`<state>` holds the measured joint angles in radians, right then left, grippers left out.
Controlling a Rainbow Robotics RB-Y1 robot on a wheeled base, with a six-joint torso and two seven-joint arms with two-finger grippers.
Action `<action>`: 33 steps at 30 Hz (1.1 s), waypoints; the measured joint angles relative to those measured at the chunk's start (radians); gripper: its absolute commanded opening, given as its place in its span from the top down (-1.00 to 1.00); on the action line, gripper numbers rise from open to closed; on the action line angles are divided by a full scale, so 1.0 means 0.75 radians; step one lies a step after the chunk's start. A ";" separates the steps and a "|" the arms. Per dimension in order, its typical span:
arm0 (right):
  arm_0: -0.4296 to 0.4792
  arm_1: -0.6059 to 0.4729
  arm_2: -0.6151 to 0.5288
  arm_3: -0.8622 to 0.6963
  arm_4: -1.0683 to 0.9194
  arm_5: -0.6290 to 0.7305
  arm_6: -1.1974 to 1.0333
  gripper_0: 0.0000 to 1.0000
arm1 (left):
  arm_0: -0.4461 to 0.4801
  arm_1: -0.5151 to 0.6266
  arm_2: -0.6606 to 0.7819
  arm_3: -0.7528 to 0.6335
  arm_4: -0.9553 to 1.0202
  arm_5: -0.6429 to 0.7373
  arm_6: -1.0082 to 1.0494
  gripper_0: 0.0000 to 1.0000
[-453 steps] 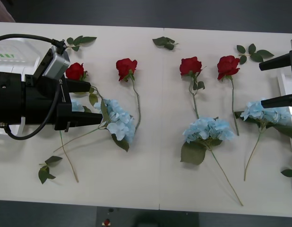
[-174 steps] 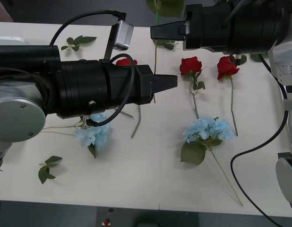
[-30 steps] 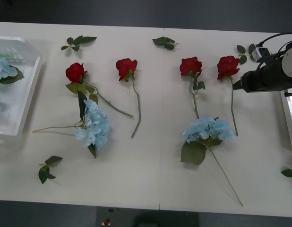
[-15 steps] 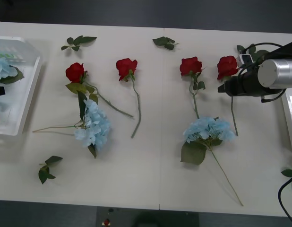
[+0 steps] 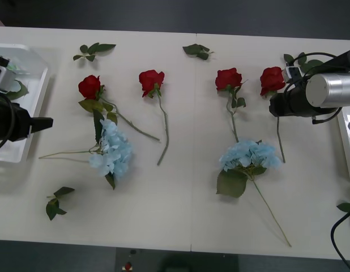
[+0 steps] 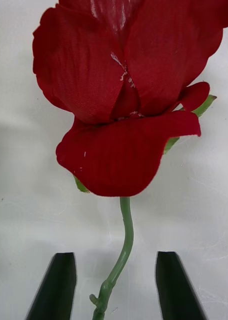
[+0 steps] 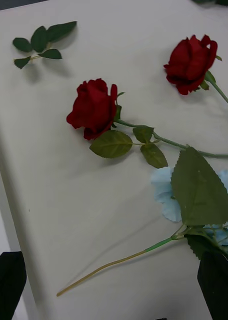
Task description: Put the red flowers into the right box and the blue flowers into the left box
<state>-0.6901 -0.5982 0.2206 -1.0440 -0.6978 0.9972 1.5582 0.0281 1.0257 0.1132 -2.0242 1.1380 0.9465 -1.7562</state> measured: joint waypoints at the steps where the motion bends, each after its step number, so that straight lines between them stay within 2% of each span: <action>1: 0.000 0.000 0.000 0.000 0.007 0.000 0.000 1.00 | 0.000 -0.007 -0.011 -0.001 0.000 0.000 -0.049 -1.00; 9: 0.000 0.000 0.000 0.000 0.032 0.000 0.000 1.00 | -0.005 -0.018 -0.133 -0.001 -0.019 -0.017 -0.262 -1.00; 18: 0.000 -0.002 -0.012 -0.022 0.032 0.015 0.000 1.00 | -0.117 -0.018 -0.374 -0.001 -0.146 -0.090 -0.329 -1.00; 28: 0.000 -0.003 -0.268 -0.214 0.031 0.260 0.000 1.00 | -0.177 -0.018 -0.521 0.105 -0.208 -0.185 -0.352 -1.00; 33: 0.000 -0.013 -0.365 -0.290 0.032 0.358 0.000 1.00 | -0.177 -0.018 -0.520 0.173 -0.203 -0.207 -0.545 -1.00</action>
<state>-0.6904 -0.6081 -0.0530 -1.2616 -0.6739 1.2657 1.5581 -0.1048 1.0124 -0.2771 -1.8947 0.9855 0.7913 -2.1650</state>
